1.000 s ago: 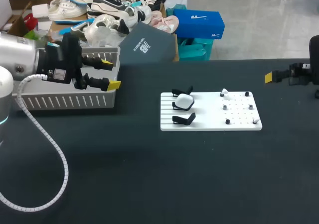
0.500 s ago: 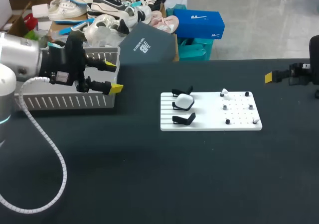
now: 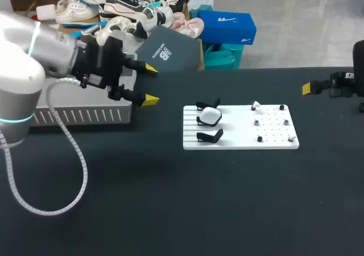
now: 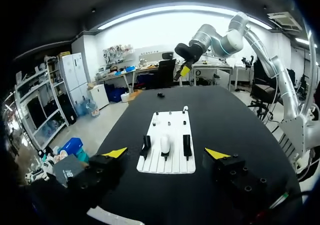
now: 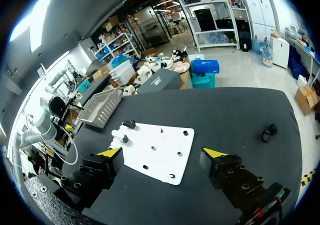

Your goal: Pick up each earbud case from the left stands, insert the matching earbuds, close the lid, and place the case in the box.

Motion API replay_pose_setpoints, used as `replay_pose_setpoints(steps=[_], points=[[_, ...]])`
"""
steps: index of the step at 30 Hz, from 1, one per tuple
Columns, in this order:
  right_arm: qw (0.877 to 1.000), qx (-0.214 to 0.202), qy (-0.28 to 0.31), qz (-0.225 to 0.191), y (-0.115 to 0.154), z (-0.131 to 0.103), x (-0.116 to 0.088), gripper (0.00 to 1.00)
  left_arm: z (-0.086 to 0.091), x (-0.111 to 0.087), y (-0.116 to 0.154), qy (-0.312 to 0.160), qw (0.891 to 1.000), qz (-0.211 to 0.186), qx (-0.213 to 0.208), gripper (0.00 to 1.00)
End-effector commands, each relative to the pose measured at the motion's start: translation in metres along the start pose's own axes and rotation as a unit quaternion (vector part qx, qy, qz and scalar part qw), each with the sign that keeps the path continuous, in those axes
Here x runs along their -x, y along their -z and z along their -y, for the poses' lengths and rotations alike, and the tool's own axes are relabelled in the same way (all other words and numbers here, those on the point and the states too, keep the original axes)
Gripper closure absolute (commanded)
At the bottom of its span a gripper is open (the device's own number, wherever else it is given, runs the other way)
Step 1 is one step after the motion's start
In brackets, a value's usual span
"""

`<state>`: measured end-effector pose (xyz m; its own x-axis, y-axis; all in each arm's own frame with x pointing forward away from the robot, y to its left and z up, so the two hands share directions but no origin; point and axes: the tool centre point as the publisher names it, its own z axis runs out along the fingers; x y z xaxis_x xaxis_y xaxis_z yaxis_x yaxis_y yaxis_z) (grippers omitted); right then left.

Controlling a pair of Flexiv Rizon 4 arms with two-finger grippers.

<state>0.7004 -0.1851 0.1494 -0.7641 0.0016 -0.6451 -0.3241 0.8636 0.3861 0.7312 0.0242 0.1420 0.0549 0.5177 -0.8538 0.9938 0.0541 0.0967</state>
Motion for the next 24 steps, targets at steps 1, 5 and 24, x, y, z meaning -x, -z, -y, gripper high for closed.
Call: replay_pose_setpoints(steps=[1,5,24], points=[[1.0,0.0,0.0,-0.001,0.0,0.0,0.0,0.0,-0.019,0.0,-0.02,0.009,0.999,-0.002,-0.05,0.0],[1.0,0.0,0.0,-0.001,0.0,0.0,0.0,0.0,-0.016,-0.005,-0.032,0.019,0.998,0.001,-0.059,0.0],[1.0,0.0,0.0,-0.001,0.0,0.0,0.0,0.0,0.003,-0.01,-0.08,0.023,0.999,-0.009,-0.031,0.0]])
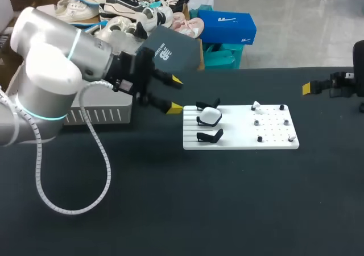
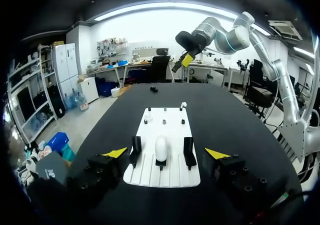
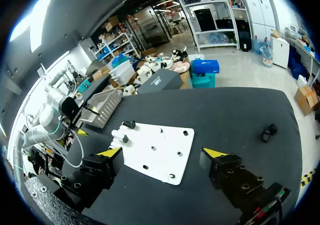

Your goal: Pick up each earbud case from the left stands, insert the matching earbuds, close the lid, and place the case in the box.

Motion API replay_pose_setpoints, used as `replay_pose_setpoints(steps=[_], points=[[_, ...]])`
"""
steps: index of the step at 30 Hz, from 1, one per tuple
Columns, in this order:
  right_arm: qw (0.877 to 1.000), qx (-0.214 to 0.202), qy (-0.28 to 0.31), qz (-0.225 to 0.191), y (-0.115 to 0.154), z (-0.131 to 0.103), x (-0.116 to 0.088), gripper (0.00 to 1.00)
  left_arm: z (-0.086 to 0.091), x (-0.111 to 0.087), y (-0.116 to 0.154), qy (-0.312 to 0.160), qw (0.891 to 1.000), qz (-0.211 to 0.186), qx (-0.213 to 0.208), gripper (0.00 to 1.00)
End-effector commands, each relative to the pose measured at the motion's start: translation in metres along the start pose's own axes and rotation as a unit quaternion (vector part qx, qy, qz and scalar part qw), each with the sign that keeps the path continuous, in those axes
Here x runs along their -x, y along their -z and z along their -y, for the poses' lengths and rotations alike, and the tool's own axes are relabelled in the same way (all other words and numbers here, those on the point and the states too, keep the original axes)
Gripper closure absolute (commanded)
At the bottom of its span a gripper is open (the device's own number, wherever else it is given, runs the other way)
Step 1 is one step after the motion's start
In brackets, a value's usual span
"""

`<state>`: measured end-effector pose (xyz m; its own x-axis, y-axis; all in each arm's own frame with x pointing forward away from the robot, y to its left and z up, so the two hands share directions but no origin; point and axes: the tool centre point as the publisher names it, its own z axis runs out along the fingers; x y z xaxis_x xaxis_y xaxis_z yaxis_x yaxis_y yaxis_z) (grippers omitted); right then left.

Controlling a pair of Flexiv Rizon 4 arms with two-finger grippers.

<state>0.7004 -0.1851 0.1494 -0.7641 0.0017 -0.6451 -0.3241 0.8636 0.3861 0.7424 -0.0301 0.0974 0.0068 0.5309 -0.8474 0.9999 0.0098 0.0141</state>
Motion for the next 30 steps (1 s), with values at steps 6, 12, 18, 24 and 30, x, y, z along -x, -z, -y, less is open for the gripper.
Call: replay_pose_setpoints(steps=[6,12,18,24,30], points=[[1.0,0.0,0.0,-0.001,0.0,0.0,0.0,0.0,0.006,-0.003,-0.025,0.001,1.0,-0.005,0.014,0.0],[1.0,0.0,0.0,-0.001,0.0,0.0,0.0,0.0,0.005,-0.008,-0.036,0.004,1.0,-0.012,0.018,0.0],[1.0,0.0,0.0,-0.001,0.0,0.0,0.0,0.0,0.003,-0.011,-0.039,0.014,1.0,-0.01,0.023,0.0],[1.0,0.0,0.0,-0.001,0.0,0.0,0.0,0.0,0.004,-0.01,-0.041,0.013,1.0,-0.008,0.02,0.0],[1.0,0.0,0.0,-0.001,0.0,0.0,0.0,0.0,0.002,-0.012,-0.04,0.018,1.0,0.002,0.022,0.0]])
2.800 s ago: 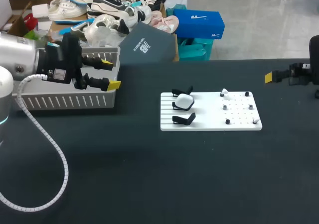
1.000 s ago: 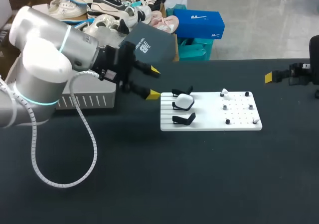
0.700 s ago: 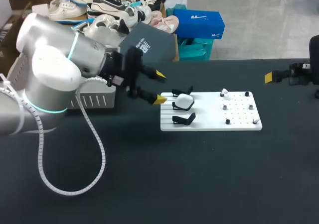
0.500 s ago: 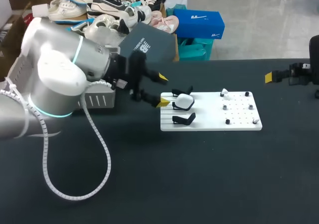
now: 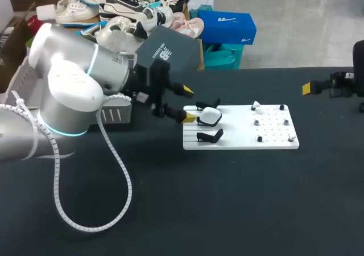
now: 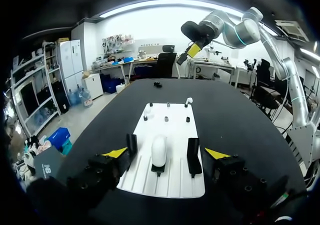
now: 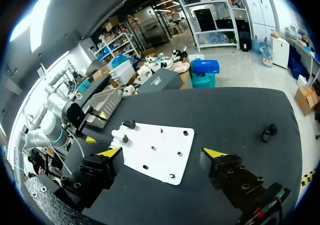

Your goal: Pick up each earbud case from the left stands, insert the matching earbuds, close the lid, and place the case in the box.

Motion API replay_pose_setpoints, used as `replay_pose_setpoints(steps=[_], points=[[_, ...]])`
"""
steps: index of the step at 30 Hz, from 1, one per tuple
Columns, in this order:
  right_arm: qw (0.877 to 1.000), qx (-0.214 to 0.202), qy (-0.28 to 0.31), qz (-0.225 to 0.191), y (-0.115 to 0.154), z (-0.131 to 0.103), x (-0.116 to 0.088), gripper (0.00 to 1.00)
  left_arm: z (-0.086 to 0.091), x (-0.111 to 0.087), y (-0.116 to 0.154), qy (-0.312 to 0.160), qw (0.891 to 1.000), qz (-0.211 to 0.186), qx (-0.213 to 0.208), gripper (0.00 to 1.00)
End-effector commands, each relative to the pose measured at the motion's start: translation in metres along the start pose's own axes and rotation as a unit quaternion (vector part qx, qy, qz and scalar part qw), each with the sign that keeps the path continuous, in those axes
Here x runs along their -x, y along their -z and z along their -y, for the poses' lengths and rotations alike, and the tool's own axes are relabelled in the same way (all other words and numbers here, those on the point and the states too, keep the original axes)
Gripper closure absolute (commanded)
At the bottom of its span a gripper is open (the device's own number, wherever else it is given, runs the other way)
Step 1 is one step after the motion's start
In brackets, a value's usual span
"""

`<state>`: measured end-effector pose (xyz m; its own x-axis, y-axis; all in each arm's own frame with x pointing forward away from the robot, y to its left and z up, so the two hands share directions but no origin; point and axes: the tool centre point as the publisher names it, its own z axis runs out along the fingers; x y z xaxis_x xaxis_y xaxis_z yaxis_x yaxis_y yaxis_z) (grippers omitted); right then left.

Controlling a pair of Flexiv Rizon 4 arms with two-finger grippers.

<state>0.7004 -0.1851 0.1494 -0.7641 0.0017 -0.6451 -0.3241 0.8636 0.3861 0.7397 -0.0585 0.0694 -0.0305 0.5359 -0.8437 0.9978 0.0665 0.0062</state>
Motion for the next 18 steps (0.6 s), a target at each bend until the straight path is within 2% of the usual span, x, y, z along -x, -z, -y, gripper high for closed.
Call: replay_pose_setpoints(steps=[1,18], points=[[1.0,0.0,0.0,-0.001,0.0005,0.0004,0.0001,0.0,-0.002,-0.0037,-0.0011,0.0,1.0,0.006,0.0,0.0],[1.0,0.0,0.0,-0.001,0.0005,0.0004,0.0001,0.0,-0.0061,-0.0096,-0.011,0.003,1.0,0.007,-0.001,0.0]])
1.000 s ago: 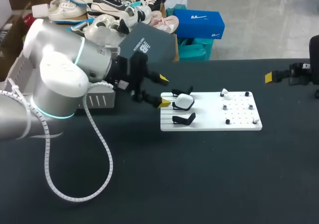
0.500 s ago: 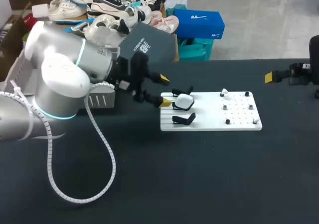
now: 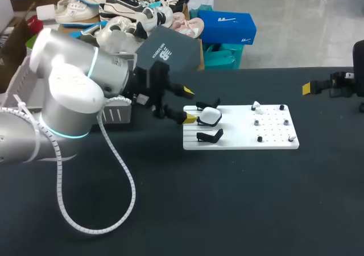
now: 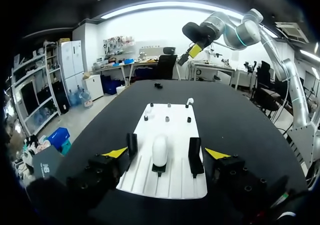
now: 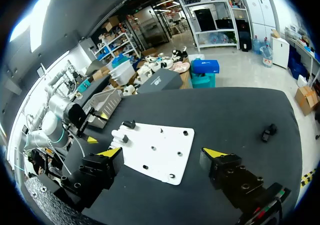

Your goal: Pick up each earbud case from the left stands, insert the matching earbuds, close the lid, and place the case in the box.

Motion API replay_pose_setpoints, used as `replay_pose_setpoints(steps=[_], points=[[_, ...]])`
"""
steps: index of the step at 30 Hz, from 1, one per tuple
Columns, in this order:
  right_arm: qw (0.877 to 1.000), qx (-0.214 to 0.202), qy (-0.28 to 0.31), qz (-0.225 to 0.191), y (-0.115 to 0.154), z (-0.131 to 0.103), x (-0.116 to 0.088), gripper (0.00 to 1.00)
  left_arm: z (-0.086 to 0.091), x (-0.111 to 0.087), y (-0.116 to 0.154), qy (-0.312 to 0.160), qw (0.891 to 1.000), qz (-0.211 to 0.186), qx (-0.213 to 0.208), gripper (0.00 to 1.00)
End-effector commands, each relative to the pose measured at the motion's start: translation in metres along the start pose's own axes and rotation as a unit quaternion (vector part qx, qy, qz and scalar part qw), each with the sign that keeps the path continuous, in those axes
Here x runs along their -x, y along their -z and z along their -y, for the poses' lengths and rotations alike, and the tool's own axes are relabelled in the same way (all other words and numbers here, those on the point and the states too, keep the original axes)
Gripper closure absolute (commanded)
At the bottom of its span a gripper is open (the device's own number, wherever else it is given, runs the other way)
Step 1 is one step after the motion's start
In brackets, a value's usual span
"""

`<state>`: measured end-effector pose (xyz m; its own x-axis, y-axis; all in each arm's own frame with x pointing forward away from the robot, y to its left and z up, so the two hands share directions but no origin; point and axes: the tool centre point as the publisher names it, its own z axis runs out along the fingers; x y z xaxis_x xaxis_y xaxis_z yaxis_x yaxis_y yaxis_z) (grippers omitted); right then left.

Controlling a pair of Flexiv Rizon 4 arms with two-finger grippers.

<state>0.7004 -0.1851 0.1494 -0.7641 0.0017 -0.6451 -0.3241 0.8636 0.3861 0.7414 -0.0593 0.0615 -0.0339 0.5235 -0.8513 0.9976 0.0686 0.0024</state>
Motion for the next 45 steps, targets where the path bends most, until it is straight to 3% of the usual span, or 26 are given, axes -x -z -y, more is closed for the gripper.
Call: replay_pose_setpoints(steps=[1,25,45], points=[[1.0,0.0,0.0,-0.001,0.0,0.0,0.0,0.0,-0.005,-0.005,-0.008,0.002,1.0,-0.001,0.0,0.0],[1.0,0.0,0.0,-0.001,0.0,0.0,0.0,0.0,-0.001,-0.016,-0.037,0.014,1.0,-0.017,-0.01,0.0],[1.0,0.0,0.0,-0.001,0.0,0.0,0.0,0.0,-0.008,-0.017,-0.053,0.009,0.999,-0.023,-0.024,0.0]])
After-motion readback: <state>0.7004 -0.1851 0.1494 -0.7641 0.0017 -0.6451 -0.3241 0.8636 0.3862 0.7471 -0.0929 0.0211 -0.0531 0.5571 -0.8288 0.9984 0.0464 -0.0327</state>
